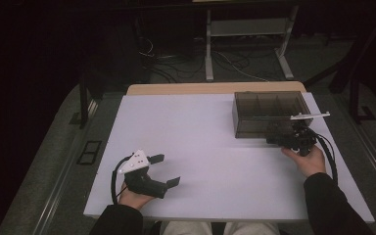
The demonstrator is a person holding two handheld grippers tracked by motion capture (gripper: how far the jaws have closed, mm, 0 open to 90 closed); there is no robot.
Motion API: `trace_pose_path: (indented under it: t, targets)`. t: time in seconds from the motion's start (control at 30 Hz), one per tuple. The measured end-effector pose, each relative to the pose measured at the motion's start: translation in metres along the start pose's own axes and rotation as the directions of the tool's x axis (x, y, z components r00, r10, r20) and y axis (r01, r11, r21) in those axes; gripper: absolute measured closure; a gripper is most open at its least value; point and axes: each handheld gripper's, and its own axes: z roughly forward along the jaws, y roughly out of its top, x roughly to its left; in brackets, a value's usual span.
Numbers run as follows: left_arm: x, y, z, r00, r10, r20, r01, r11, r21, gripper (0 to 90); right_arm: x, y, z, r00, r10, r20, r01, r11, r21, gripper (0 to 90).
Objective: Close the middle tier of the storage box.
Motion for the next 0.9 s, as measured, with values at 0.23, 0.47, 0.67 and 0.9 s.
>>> trace_pose_path:
  t: [0.23, 0.47, 0.67, 0.9]
  targets:
    - [-0.001, 0.0, -0.001, 1.0, -0.007, 0.002, 0.007, 0.9999, -0.007, 2.0, 0.014, -0.003, -0.009, 0.9993, -0.028, -0.025, 0.028, 1.0, -0.006, 29.2]
    - [-0.001, 0.0, -0.002, 0.9999, -0.011, 0.001, 0.011, 0.9999, -0.013, 2.0, 0.031, -0.005, -0.018, 0.9977, -0.043, -0.051, 0.042, 0.999, -0.036, 0.1]
    - [-0.001, 0.0, -0.005, 0.9998, -0.019, -0.002, 0.019, 0.9995, -0.025, 2.0, 0.04, -0.008, -0.023, 0.9976, -0.054, -0.045, 0.053, 0.998, -0.02, 0.1]
    - [0.0, -0.001, -0.006, 0.9996, -0.027, -0.005, 0.027, 0.9993, -0.026, 1.9, 0.051, -0.015, -0.031, 0.9961, -0.071, -0.052, 0.07, 0.997, -0.019, 0.2]
